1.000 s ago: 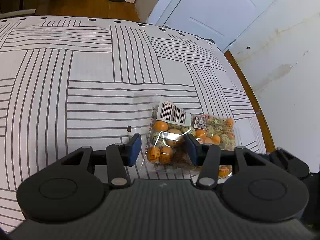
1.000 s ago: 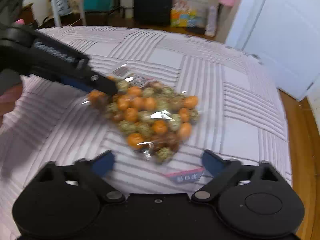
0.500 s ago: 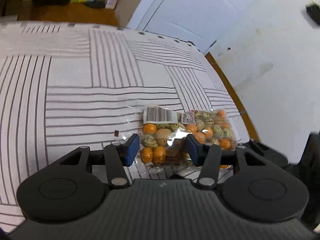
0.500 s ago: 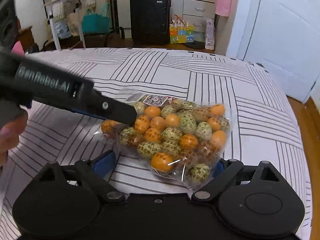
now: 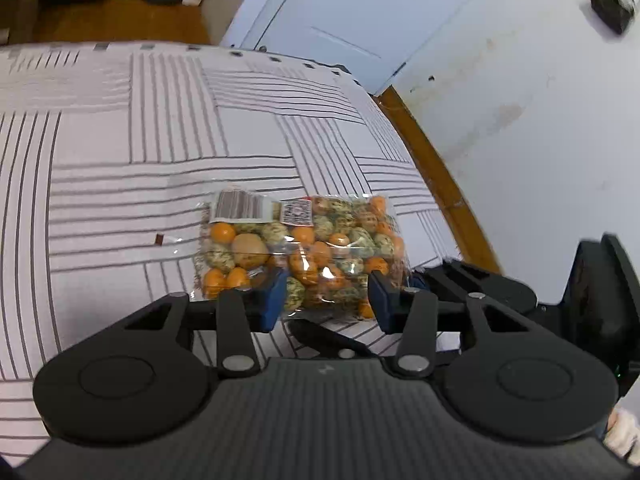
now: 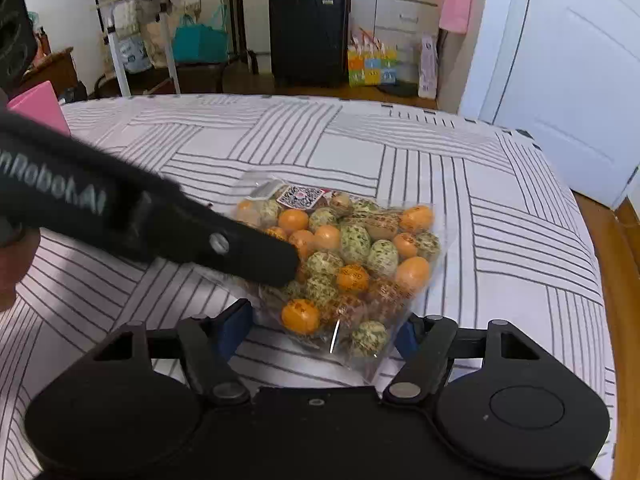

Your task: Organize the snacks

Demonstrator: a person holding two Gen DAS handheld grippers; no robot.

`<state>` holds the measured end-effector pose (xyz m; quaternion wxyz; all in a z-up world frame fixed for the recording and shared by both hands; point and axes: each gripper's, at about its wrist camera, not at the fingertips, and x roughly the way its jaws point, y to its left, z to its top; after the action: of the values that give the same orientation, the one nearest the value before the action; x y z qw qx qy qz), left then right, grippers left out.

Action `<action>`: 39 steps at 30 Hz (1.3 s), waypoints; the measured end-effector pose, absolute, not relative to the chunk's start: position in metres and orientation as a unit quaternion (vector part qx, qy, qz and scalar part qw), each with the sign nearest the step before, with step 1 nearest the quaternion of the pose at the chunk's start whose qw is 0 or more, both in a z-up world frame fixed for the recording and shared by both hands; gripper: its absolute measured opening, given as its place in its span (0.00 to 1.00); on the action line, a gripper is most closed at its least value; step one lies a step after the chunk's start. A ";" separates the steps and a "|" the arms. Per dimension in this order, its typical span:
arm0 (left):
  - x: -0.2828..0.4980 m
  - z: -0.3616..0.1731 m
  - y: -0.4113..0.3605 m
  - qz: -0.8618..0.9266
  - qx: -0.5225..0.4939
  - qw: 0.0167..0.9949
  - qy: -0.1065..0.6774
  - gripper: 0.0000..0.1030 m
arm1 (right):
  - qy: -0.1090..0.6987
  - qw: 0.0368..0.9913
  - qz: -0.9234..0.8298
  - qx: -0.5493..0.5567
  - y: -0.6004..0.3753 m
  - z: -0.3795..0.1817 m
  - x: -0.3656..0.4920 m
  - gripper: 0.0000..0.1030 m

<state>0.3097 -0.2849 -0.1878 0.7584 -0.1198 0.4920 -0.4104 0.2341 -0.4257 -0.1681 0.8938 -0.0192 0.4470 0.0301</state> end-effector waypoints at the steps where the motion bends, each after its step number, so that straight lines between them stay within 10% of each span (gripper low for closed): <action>1: 0.314 -0.190 -0.281 -0.407 -0.132 0.754 0.498 0.35 | 0.453 0.891 0.034 -0.019 -0.426 -0.166 0.233 0.71; 10: 0.315 -0.166 -0.248 -0.305 -0.122 0.786 0.523 0.41 | 0.454 0.872 0.169 -0.074 -0.397 -0.139 0.203 0.69; 25: 0.314 -0.190 -0.231 -0.235 -0.169 0.790 0.541 0.48 | 0.406 0.891 0.100 -0.179 -0.380 -0.174 0.246 1.00; 39: 0.318 -0.202 -0.235 -0.248 -0.190 0.793 0.523 0.48 | 0.431 0.883 0.168 -0.085 -0.411 -0.178 0.272 0.99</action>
<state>0.3184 -0.2350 -0.2022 0.7930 -0.1904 0.5227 -0.2483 0.2723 -0.4111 -0.1780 0.8826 -0.0853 0.4308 0.1675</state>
